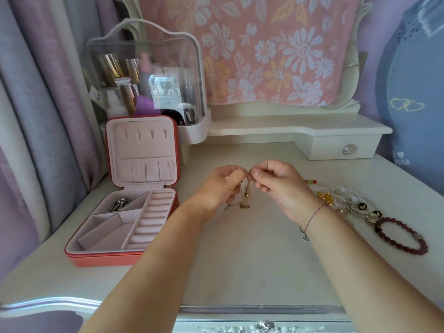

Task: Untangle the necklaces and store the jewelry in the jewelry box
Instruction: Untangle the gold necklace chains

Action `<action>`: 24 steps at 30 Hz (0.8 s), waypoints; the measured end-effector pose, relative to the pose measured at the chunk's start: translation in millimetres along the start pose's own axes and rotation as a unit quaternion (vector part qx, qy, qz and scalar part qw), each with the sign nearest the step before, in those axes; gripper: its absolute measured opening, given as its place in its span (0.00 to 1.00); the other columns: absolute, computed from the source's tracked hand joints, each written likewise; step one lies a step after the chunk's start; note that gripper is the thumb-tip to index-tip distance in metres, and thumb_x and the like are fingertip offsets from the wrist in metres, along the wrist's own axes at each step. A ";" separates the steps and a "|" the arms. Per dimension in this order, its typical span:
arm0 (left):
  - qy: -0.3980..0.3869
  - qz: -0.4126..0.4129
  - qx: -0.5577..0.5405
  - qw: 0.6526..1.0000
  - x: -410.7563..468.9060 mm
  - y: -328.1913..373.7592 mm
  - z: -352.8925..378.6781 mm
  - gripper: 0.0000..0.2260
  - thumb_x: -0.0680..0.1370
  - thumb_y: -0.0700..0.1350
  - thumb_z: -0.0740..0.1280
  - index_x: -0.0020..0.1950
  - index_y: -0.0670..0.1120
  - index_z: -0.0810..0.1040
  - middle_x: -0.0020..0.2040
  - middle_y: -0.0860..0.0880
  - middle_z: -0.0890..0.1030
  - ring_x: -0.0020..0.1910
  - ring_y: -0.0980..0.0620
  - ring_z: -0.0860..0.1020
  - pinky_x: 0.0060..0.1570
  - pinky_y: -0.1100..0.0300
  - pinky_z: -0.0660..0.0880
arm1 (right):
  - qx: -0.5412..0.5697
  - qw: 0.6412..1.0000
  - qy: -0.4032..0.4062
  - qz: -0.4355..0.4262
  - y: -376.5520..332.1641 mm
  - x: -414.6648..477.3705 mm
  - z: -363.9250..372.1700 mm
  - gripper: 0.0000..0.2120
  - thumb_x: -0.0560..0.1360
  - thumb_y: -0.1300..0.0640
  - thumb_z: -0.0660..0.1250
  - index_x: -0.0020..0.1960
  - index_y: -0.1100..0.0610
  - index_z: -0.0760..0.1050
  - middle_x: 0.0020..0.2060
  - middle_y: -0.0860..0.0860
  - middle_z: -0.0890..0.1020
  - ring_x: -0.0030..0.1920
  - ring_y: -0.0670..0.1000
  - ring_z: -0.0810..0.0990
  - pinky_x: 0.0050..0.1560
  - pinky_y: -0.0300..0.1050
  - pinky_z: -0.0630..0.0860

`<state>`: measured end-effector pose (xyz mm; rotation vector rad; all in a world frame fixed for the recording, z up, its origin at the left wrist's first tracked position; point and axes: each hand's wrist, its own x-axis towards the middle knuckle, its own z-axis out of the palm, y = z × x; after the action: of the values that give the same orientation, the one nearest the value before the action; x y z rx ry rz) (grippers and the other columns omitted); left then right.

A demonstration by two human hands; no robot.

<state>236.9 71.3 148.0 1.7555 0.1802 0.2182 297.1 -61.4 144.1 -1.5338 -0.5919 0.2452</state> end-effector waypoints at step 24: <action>-0.030 0.006 -0.049 0.998 -0.9 -2.4 -7.1 0.06 0.78 0.41 0.69 0.52 0.42 0.82 0.34 0.52 0.79 0.23 0.57 0.60 0.23 0.68 0.59 | 0.044 0.998 0.050 0.002 0.3 5.4 -8.2 0.08 0.80 0.63 0.61 0.43 0.56 0.73 0.31 0.47 0.77 0.30 0.44 0.72 0.35 0.37 0.67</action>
<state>234.3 78.2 147.0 1.6643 0.1132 0.1792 305.8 -65.7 145.5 -1.4528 -0.4929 0.1934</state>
